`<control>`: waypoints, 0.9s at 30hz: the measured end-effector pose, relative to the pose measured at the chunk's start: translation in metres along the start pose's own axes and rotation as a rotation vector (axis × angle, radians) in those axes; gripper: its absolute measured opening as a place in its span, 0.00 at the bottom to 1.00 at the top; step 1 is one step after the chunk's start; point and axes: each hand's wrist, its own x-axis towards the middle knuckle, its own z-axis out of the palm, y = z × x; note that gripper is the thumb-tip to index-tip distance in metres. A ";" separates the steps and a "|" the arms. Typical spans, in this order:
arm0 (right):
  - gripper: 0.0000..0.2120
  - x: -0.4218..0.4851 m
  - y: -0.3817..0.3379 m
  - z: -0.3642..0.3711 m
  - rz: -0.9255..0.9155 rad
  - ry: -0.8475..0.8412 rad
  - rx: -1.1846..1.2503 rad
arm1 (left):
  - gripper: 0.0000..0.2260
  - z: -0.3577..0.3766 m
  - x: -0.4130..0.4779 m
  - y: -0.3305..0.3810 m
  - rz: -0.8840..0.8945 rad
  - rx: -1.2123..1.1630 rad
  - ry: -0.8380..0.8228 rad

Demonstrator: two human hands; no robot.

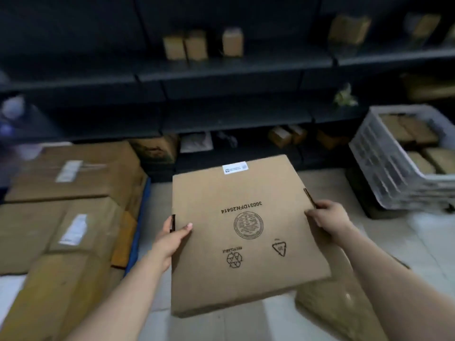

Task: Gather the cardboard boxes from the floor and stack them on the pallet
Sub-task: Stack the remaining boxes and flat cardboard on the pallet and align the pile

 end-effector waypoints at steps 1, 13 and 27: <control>0.17 -0.002 -0.037 0.014 -0.024 -0.030 0.009 | 0.26 -0.023 0.006 0.024 0.027 -0.022 0.026; 0.19 0.038 -0.325 0.216 -0.276 -0.413 0.024 | 0.29 -0.227 0.074 0.161 0.096 -0.337 0.376; 0.16 0.051 -0.599 0.446 -0.469 -0.785 0.317 | 0.13 -0.389 0.123 0.247 0.371 -0.847 0.871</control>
